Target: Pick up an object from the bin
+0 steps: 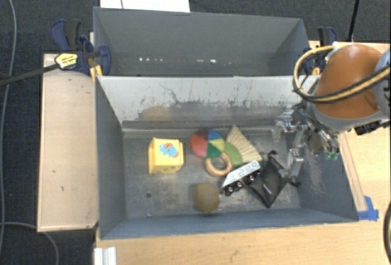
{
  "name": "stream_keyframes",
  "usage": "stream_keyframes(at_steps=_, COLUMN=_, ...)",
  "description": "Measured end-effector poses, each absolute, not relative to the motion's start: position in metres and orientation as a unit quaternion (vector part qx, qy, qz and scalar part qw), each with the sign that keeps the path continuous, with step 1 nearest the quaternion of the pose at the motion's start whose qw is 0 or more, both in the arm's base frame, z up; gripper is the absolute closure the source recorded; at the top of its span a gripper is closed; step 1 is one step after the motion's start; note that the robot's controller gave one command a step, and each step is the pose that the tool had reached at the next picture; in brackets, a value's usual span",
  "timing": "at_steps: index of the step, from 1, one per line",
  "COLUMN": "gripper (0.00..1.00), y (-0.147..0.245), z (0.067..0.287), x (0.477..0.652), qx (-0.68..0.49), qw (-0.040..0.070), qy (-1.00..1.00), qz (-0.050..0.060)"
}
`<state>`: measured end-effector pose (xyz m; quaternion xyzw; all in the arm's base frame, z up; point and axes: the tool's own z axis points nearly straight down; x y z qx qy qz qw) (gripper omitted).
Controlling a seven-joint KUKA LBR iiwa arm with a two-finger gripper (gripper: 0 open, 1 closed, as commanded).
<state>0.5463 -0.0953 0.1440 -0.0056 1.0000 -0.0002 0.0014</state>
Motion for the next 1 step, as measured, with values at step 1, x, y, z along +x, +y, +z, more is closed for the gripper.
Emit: stream_keyframes(at_steps=1, gripper=0.0, y=-0.0952, z=0.144, x=0.5464, qx=-0.006, qw=0.001, qy=1.0, qz=0.0)
